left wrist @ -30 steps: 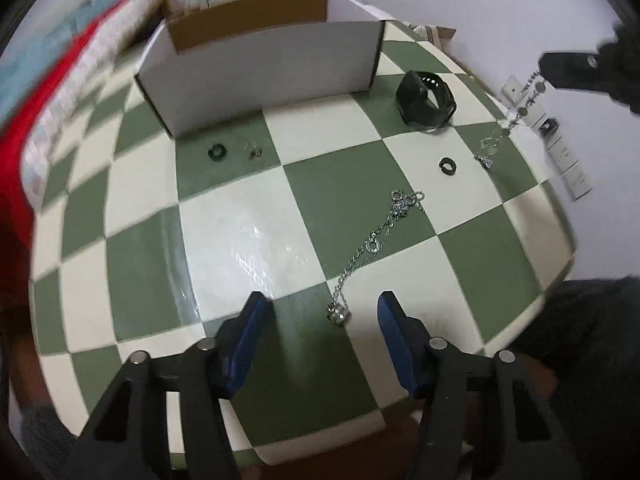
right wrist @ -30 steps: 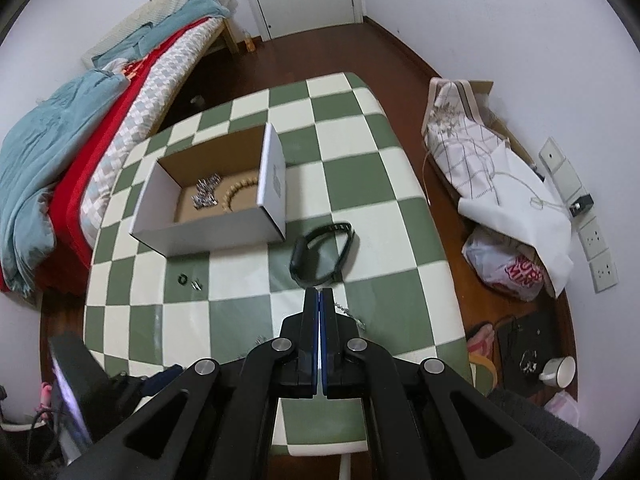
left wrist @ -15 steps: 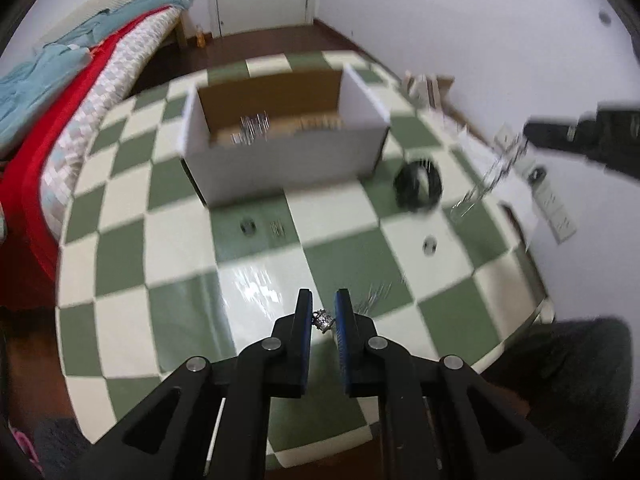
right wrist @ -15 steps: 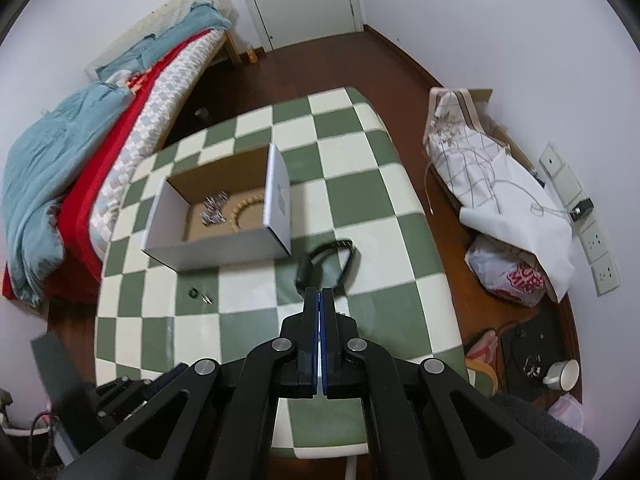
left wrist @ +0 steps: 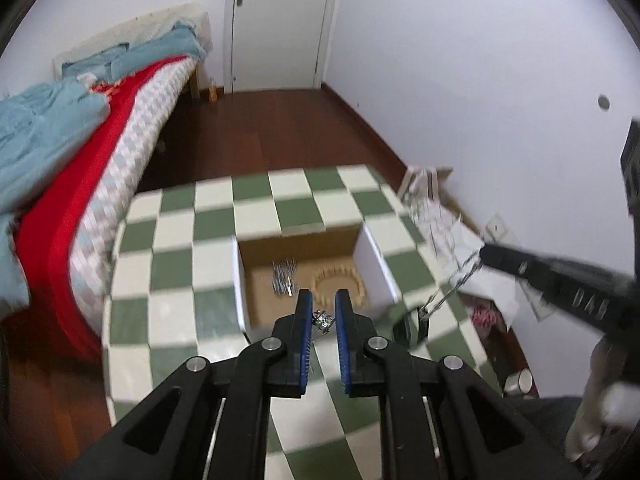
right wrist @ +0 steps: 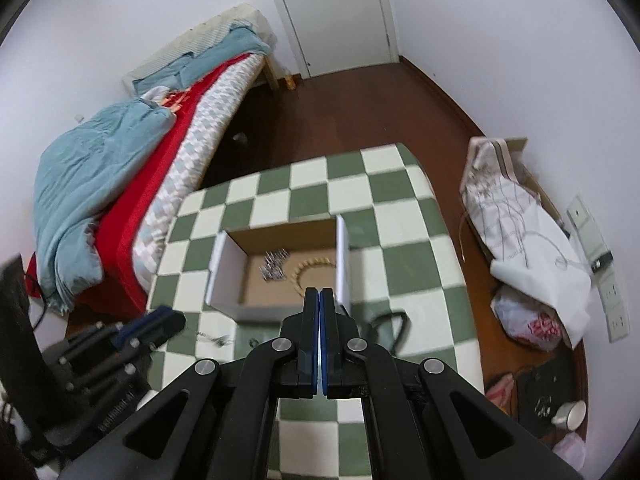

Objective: Organize jewelry
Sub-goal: 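Lower both held necklaces into the white box and open both tools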

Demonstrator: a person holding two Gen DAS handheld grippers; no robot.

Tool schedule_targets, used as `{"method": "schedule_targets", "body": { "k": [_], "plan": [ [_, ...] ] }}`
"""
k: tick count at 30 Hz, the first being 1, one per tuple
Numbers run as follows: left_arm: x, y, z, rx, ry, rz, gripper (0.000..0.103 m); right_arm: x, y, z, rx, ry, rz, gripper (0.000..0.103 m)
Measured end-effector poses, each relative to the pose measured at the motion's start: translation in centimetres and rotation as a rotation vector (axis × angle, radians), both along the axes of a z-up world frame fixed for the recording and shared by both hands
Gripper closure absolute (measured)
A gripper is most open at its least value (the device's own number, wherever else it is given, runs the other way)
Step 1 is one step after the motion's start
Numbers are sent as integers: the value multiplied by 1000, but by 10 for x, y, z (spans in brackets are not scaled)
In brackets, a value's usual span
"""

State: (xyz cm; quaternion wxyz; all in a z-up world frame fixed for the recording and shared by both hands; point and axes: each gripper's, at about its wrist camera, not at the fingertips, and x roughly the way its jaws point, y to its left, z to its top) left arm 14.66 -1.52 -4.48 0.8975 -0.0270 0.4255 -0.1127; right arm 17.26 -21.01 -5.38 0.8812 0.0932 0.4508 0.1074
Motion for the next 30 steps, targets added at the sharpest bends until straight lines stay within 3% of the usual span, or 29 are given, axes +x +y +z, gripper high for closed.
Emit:
{"method": "schedule_targets", "body": {
  "k": [5, 12, 23, 30],
  "plan": [
    [36, 8, 8, 17, -7, 6, 95, 26, 16, 4, 6, -8, 11, 103],
    [81, 19, -29, 24, 99, 11, 95, 70, 40, -33, 0, 85, 43, 103],
    [108, 29, -83, -39, 255, 18, 94, 122, 57, -99, -51, 247, 95, 102],
    [116, 35, -94, 9, 298, 65, 90, 135, 53, -123, -65, 334, 78, 101]
  ]
}}
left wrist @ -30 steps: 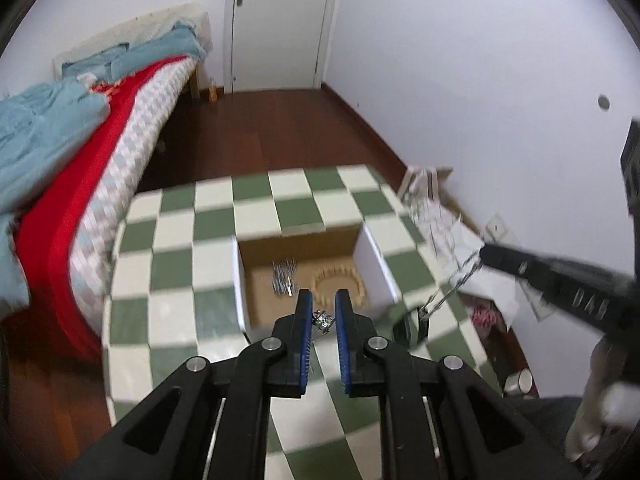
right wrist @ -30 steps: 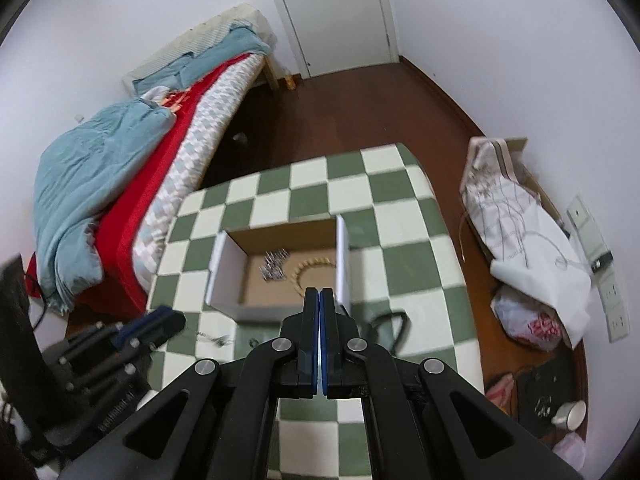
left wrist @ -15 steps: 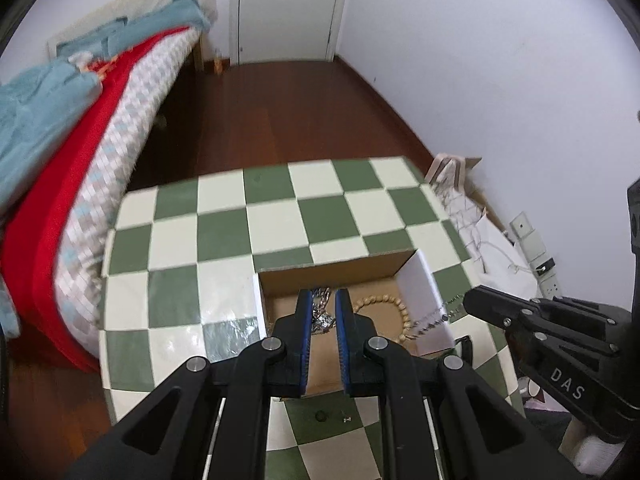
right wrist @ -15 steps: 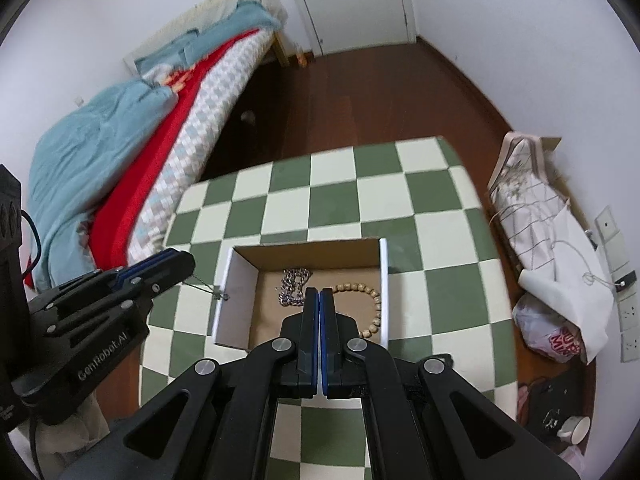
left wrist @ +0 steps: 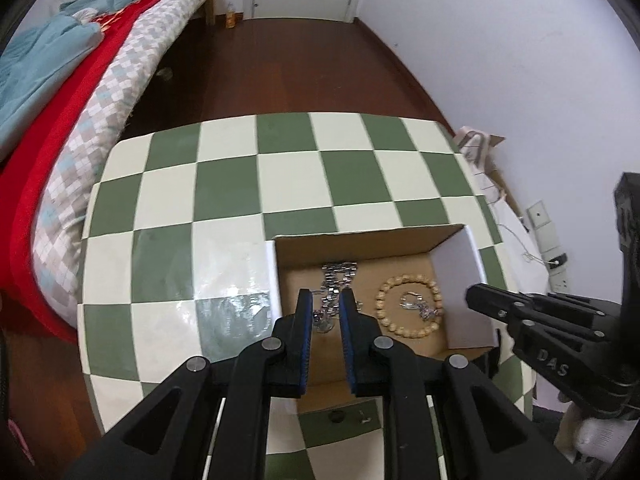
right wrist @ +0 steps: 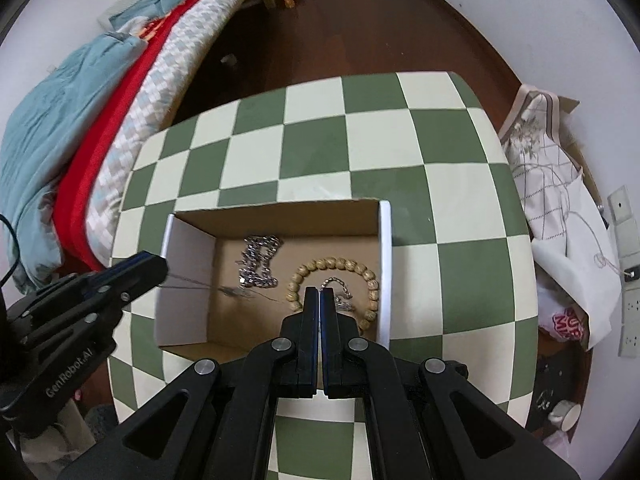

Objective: Organize jewelry
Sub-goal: 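Lower both held necklaces into the white box and open both tools, then move both tools back toward the black fitness band on the table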

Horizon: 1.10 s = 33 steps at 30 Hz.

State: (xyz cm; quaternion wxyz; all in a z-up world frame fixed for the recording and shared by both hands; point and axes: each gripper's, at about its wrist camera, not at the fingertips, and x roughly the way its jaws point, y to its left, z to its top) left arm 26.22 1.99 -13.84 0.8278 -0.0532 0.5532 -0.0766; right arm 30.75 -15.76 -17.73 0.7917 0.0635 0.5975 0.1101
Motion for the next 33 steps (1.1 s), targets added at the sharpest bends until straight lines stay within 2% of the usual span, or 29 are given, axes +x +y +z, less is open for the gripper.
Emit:
{"method": "schedule_targets", "body": {
  "k": [1, 2, 3, 4, 5, 6, 7, 9, 10, 11, 12, 16, 20, 24, 33],
  "plan": [
    [0, 1, 0, 8, 2, 8, 89, 0, -1, 0, -4, 3, -3, 99],
    [1, 2, 0, 21, 0, 17, 83, 1, -2, 0, -9, 4, -4, 96],
    [1, 3, 1, 39, -4, 26, 80, 1, -2, 1, -16, 2, -8, 85],
    [1, 4, 3, 48, -14, 32, 71, 1, -2, 3, -20, -1, -10, 69],
    [-1, 5, 7, 57, -33, 43, 53, 0, -2, 5, -24, -6, -10, 63],
    [-2, 6, 10, 73, -48, 54, 42, -1, -2, 7, -31, -11, -10, 52],
    [-4, 7, 13, 90, -68, 65, 29, -2, -2, 9, -40, -16, -10, 49],
    [-6, 10, 19, 118, -100, 84, 22, -5, -2, 13, -71, -30, -8, 37],
    [-8, 11, 20, 146, -110, 95, 15, -6, -2, 14, -94, -36, -9, 26],
    [-9, 12, 21, 174, -116, 107, 6, -8, -1, 14, -112, -40, -8, 21],
    [-11, 13, 21, 194, -121, 116, 2, -11, 0, 14, -140, -47, -5, 13],
    [-25, 17, 15, 258, -139, 140, 0, -22, -1, 8, -180, -41, -6, 2],
    [-38, 19, 9, 289, -140, 155, 0, -32, 1, 4, -216, -51, -3, 1],
    [-49, 21, 8, 282, -136, 167, 0, -43, 2, 7, -232, -75, -9, 1],
    [-82, 21, 26, 298, -196, 193, 0, -75, 2, 38, -252, -182, -23, 1]
  ]
}}
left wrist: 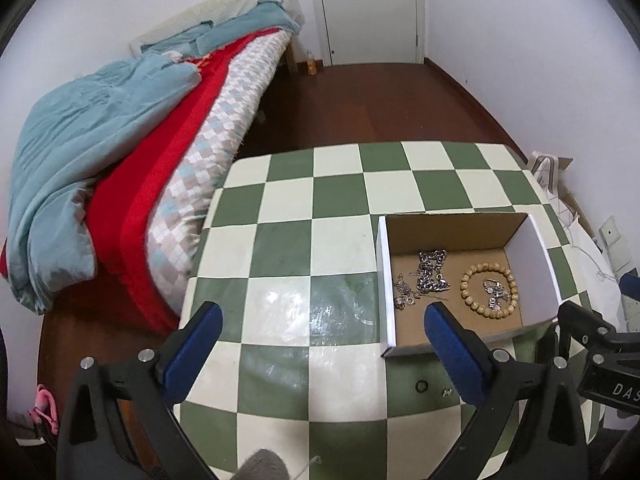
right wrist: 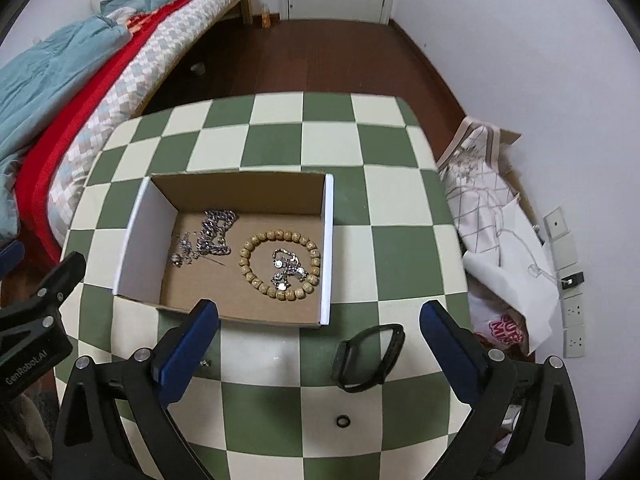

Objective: Organize jewelry
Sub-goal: 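Move both tools back toward the black fitness band on the table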

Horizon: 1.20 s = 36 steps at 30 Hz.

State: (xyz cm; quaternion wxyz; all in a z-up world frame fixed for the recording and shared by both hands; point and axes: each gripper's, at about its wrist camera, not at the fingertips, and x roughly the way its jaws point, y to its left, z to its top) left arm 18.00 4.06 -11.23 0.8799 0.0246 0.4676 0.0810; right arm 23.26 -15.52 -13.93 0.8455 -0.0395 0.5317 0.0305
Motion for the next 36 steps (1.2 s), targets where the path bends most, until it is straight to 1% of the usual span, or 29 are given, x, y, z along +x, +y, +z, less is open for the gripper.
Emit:
{"method": "schedule_targets", "body": {
  "k": [5, 14, 19, 23, 25, 27, 28, 29, 30, 31, 33, 36],
  "plan": [
    [-21, 0, 20, 8, -49, 13, 0, -21, 0, 20, -5, -60, 6, 1],
    [-54, -5, 56, 20, -130, 2, 0, -61, 2, 61, 10, -167, 11, 1],
    [-74, -3, 71, 26, -168, 25, 0, -82, 1, 78, 49, -209, 17, 1],
    [-89, -2, 75, 35, -207, 61, 0, -99, -13, 84, 118, -244, 14, 1],
    [-92, -2, 70, 60, -213, 87, 0, -102, -25, 76, 122, -234, -15, 1],
    [-91, 0, 57, 63, -186, 106, 0, -102, -43, 59, 119, -201, -65, 1],
    [-89, 1, 52, 63, -171, 108, 0, -101, -52, 51, 132, -182, -85, 5],
    [-86, 2, 41, 75, -142, 120, 0, -99, -61, 41, 148, -162, -103, 10],
    [-84, 2, 32, 86, -125, 127, 0, -96, -70, 28, 160, -138, -125, 26],
    [-82, 2, 26, 93, -115, 132, 0, -92, -79, 14, 165, -110, -148, 38],
    [-75, 5, 5, 108, -76, 147, 0, -84, -95, -12, 196, -61, -186, 41],
    [-68, 6, -20, 118, -31, 165, 0, -71, -112, -46, 217, -31, -236, 41]
  ]
}}
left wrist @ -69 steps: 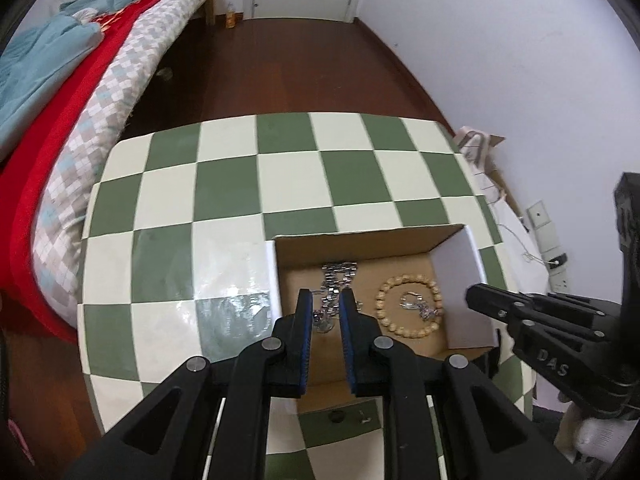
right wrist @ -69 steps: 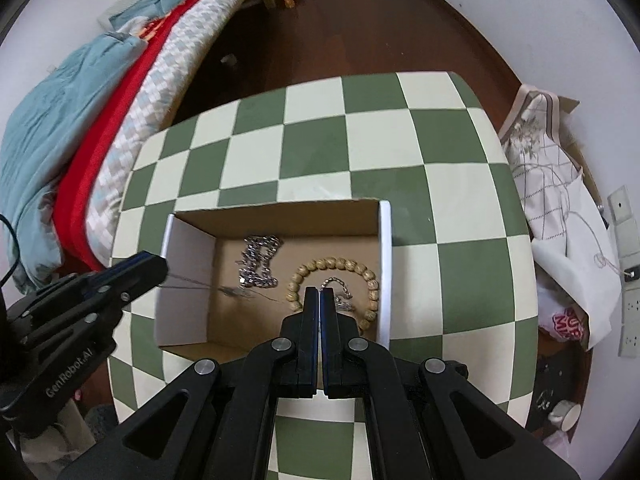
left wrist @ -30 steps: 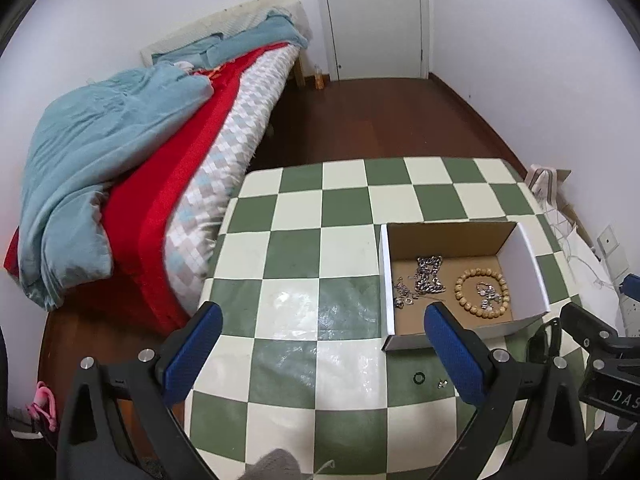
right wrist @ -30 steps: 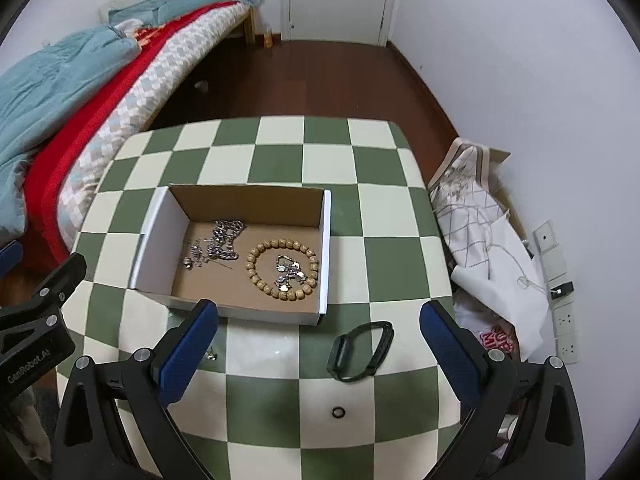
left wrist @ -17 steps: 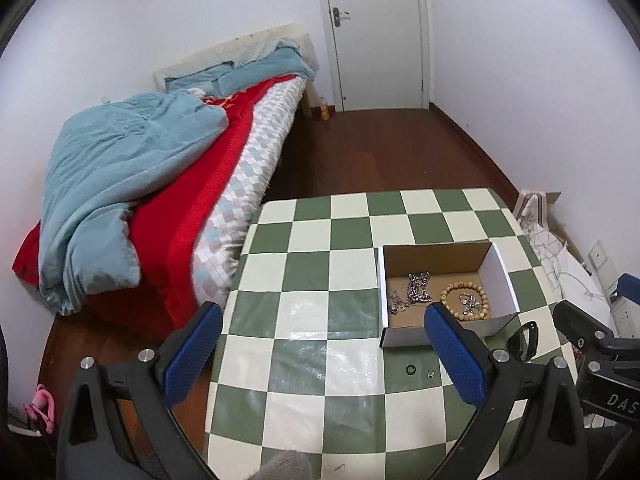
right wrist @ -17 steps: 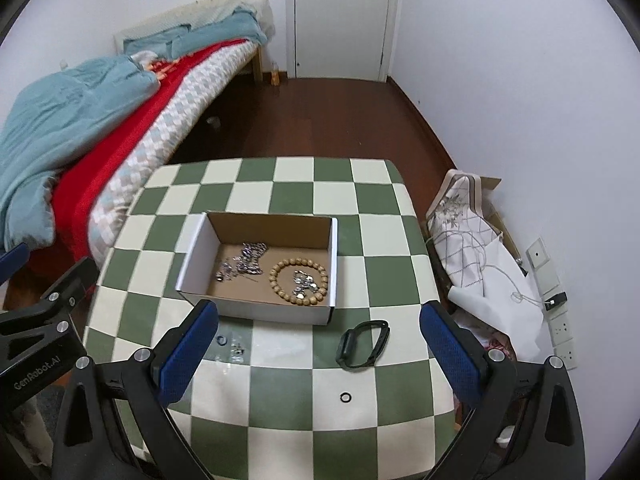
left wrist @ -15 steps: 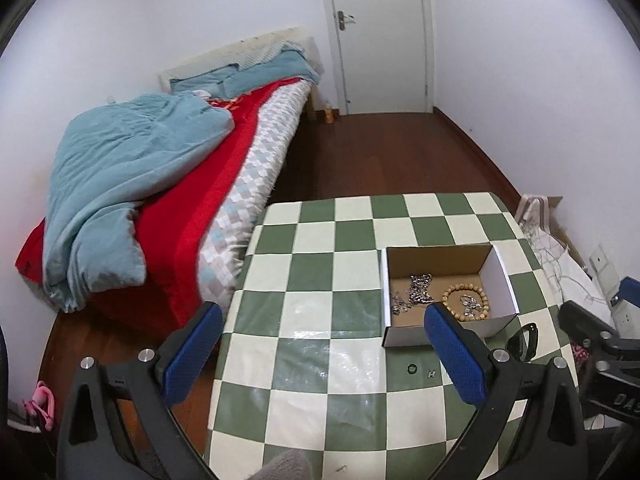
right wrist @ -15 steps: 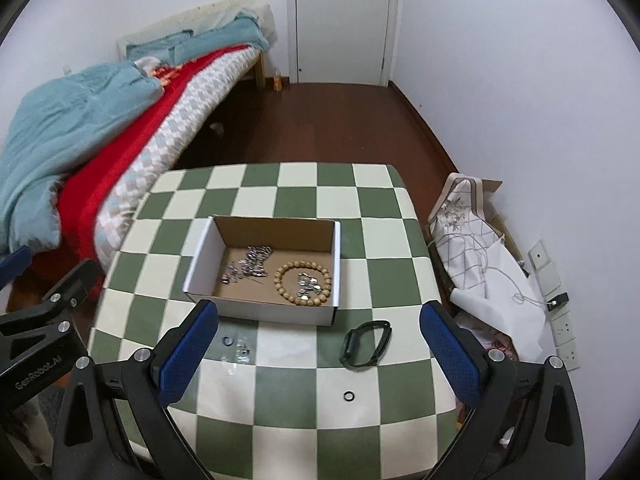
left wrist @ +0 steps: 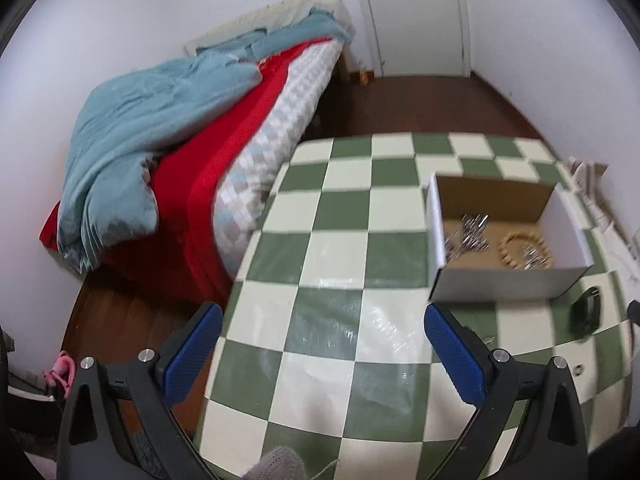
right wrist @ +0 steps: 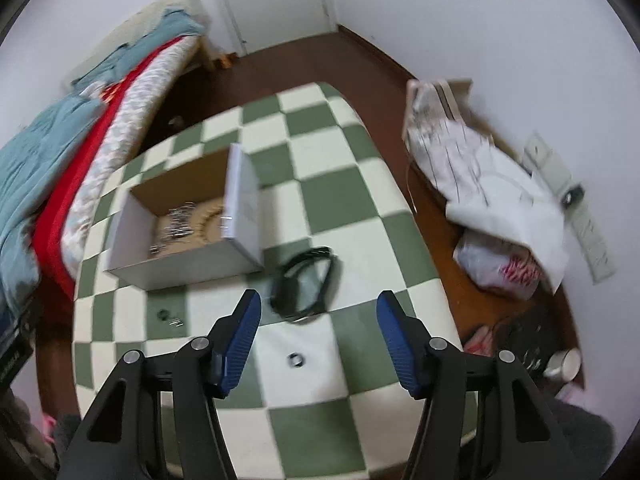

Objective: Organize jewelry
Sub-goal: 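Move both tools back toward the black fitness band on the table, then grasp the black fitness band with the right tool while the left tool grasps a small black ring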

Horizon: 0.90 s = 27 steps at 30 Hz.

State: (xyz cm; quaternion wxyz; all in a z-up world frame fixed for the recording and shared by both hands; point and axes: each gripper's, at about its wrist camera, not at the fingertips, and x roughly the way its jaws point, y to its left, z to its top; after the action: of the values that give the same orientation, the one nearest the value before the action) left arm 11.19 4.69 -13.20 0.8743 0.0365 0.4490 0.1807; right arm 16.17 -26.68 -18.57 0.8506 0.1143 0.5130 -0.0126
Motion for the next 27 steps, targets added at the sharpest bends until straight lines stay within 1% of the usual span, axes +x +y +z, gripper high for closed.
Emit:
{"method": "schedule_targets", "body": {
  "k": [3, 8, 9, 10, 11, 12, 13, 15, 18, 20, 22, 24, 25, 26, 27],
  "plan": [
    [9, 0, -20, -5, 44, 7, 0, 16, -9, -32, 40, 43, -30, 41],
    [20, -10, -44, -19, 99, -29, 0, 37, 2, -59, 6, 83, -29, 41],
    [23, -13, -49, -21, 113, -39, 0, 41, 6, -65, 0, 91, -16, 43],
    [25, -17, -53, -29, 126, -51, 0, 43, 9, -67, -5, 98, -7, 57],
    [27, -20, -56, -40, 131, -65, 0, 45, 13, -71, -17, 113, 4, 67],
    [29, -25, -60, -48, 137, -82, 0, 46, 17, -70, -42, 99, 13, 75],
    [32, -30, -64, -51, 146, -97, 1, 47, 19, -70, -50, 100, 25, 90],
    [36, -38, -71, -67, 165, -130, 1, 48, 23, -70, -62, 103, 40, 96],
    [44, -51, -84, -77, 195, -176, 1, 48, 25, -70, -75, 100, 55, 96],
    [46, -59, -89, -83, 204, -206, 10, 47, 24, -70, -75, 99, 58, 96],
    [48, -65, -93, -99, 217, -236, 14, 46, 23, -70, -71, 100, 57, 96],
    [48, -71, -96, -118, 221, -260, 14, 44, 21, -70, -67, 99, 54, 96],
    [47, -74, -98, -125, 224, -270, 16, 44, 21, -70, -65, 100, 52, 96],
    [46, -76, -98, -133, 216, -280, 22, 44, 21, -70, -63, 101, 50, 96],
    [45, -78, -99, -144, 208, -289, 26, 44, 21, -70, -62, 102, 50, 96]
  ]
}}
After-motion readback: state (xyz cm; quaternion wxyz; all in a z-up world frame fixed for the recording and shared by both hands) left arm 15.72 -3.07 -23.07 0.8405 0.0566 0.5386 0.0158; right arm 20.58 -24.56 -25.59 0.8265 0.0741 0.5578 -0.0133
